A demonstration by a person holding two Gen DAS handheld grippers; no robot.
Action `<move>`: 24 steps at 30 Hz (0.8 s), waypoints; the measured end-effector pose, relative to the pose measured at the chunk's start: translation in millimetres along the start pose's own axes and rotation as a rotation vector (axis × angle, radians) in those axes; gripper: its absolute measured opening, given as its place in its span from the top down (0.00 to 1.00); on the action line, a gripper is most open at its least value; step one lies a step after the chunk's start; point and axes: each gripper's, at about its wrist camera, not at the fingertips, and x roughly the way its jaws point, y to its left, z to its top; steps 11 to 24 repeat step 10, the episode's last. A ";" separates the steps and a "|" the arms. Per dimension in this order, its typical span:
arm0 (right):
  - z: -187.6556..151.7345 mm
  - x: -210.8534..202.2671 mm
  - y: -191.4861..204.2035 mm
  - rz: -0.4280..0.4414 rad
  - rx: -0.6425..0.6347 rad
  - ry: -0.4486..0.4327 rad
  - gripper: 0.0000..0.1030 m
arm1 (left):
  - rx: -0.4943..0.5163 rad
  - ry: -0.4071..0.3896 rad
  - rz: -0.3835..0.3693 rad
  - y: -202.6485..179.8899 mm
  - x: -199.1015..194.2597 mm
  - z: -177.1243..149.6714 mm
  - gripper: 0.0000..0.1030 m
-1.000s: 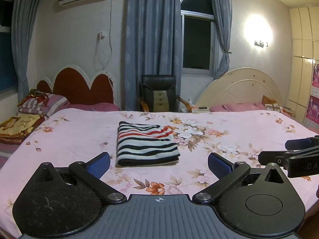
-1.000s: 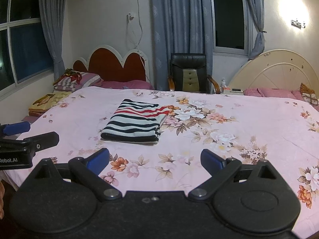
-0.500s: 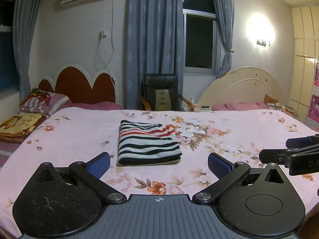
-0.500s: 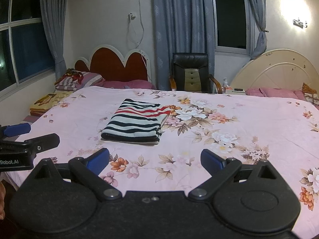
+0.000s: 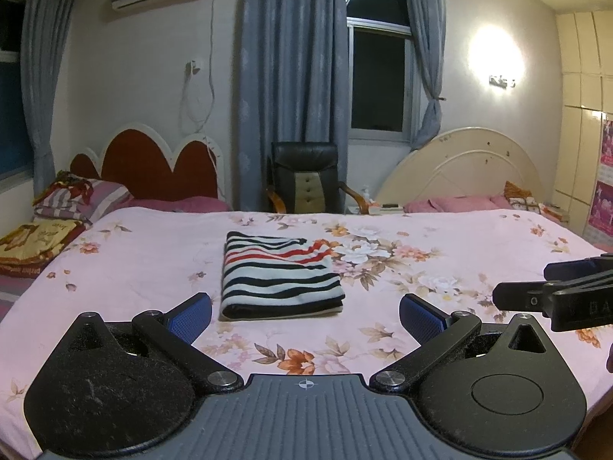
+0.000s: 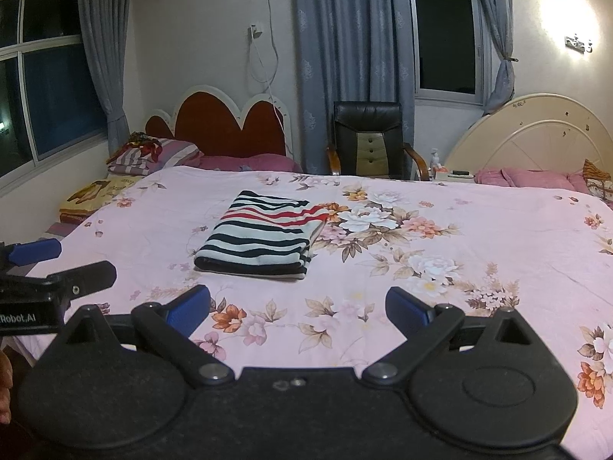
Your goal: Fold small clothes
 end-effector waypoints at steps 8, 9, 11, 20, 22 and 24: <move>2.1 3.4 -0.5 0.010 -0.010 -0.002 0.06 | 0.004 -0.023 0.011 1.4 0.8 1.0 0.00; 2.3 3.7 -0.4 0.011 -0.010 -0.002 0.06 | -0.004 -0.018 0.008 2.5 1.5 1.0 0.00; 3.1 4.4 -0.6 0.013 -0.011 -0.002 0.06 | -0.010 -0.014 0.010 2.7 2.3 1.1 0.00; 3.1 4.4 -0.6 0.013 -0.011 -0.002 0.06 | -0.010 -0.014 0.010 2.7 2.3 1.1 0.00; 3.1 4.4 -0.6 0.013 -0.011 -0.002 0.06 | -0.010 -0.014 0.010 2.7 2.3 1.1 0.00; 3.1 4.4 -0.6 0.013 -0.011 -0.002 0.06 | -0.010 -0.014 0.010 2.7 2.3 1.1 0.00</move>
